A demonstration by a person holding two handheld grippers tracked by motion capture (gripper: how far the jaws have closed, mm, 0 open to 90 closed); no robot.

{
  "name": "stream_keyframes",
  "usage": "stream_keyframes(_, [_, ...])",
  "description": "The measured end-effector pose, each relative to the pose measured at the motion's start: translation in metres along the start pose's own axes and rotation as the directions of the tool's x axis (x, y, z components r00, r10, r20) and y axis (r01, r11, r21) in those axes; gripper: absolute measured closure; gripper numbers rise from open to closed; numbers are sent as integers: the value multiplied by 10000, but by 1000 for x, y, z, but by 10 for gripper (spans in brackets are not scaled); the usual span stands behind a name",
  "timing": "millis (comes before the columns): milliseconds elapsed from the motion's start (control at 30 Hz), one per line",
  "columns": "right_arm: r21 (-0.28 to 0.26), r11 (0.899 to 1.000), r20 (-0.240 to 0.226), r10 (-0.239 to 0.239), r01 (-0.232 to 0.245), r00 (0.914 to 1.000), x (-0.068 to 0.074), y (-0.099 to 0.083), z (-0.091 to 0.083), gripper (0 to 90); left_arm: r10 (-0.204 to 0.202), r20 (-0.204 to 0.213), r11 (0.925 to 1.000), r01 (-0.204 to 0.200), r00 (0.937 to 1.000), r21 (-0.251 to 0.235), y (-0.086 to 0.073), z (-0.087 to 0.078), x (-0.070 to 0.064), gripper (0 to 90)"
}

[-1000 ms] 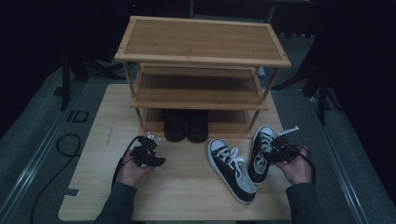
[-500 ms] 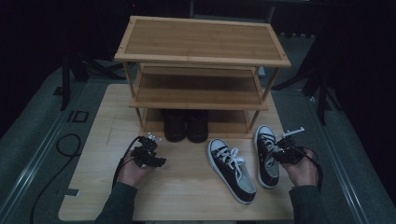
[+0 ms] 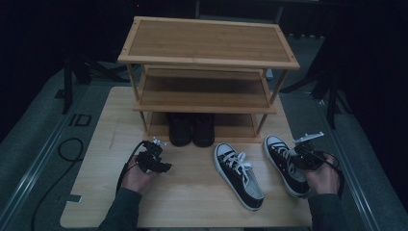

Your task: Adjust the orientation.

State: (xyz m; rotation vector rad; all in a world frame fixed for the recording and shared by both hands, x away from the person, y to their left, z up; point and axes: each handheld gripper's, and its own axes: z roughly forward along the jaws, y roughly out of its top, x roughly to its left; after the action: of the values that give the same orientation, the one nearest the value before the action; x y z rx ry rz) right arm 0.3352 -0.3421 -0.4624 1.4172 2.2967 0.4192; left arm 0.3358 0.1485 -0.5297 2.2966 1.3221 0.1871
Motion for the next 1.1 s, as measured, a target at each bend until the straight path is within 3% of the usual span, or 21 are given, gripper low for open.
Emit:
stream_keyframes(133, [-243,9996,28,-159,159,9999,0,1,-9,826,-1,17,10000,1,10000,-18,0,0,0,483])
stream_keyframes(567, [-1237,9900,-487,-750,685,9960,11,8,-27,826,-1,0,10000,1,10000,0,0,0,0,483])
stream_keyframes(900, [-1932,9757,-1228,-1286,1034,9841,25,19,-19,826,-39,25,10000,39,10000,-30,0,0,1,482])
stream_keyframes(1100, [-2242,9659,-1367,-1625,1293,9772,32,28,-14,826,-18,41,10000,18,10000,9,0,1,2,482])
